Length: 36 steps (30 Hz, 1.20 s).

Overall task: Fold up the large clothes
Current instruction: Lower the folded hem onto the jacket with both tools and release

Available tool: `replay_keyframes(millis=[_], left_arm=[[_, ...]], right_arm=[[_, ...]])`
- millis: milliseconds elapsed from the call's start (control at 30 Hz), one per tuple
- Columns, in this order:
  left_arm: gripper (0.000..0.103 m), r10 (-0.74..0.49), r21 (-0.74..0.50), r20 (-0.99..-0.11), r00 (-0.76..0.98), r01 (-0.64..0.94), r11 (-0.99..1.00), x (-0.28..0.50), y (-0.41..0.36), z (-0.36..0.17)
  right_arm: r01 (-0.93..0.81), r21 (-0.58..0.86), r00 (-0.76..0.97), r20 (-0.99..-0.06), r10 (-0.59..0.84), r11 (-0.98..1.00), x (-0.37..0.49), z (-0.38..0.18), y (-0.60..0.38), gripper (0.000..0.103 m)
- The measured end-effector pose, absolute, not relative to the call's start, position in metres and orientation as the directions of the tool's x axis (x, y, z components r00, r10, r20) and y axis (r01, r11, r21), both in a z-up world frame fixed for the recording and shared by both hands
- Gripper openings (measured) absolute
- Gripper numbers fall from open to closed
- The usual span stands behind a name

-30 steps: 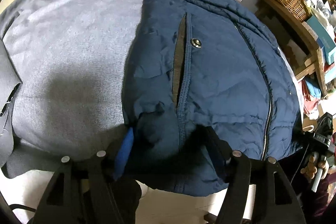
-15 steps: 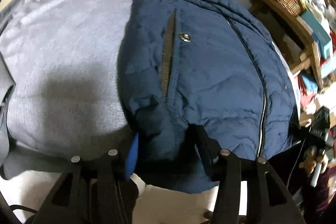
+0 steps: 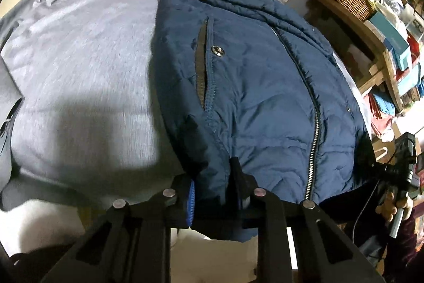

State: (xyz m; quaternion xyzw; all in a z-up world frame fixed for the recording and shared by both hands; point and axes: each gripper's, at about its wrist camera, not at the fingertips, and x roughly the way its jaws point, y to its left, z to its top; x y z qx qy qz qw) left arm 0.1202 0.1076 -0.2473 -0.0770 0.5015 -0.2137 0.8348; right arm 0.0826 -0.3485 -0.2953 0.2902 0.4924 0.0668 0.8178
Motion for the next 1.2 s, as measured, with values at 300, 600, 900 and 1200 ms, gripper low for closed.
replay_keyframes(millis=[300, 600, 900, 1200], left_arm=[[0.022, -0.509, -0.39, -0.755, 0.413, 0.341, 0.855, 0.089, 0.12, -0.204], [0.019, -0.597, -0.447, -0.625, 0.503, 0.396, 0.802, 0.105, 0.128, -0.124], [0.018, -0.612, -0.474, -0.536, 0.581, 0.392, 0.788, 0.139, 0.141, -0.076], [0.018, -0.591, -0.516, -0.507, 0.628, 0.328, 0.791, 0.194, 0.134, -0.07]], right_arm=[[0.083, 0.638, 0.523, -0.682, 0.511, 0.766, 0.054, -0.26, -0.359, 0.015], [-0.111, 0.646, 0.708, -0.481, 0.517, 0.755, 0.04, -0.175, -0.366, 0.015], [-0.143, 0.657, 0.835, -0.321, 0.447, 0.74, 0.064, -0.128, -0.391, 0.014], [-0.106, 0.684, 0.883, -0.269, 0.384, 0.722, 0.126, -0.119, -0.407, 0.014]])
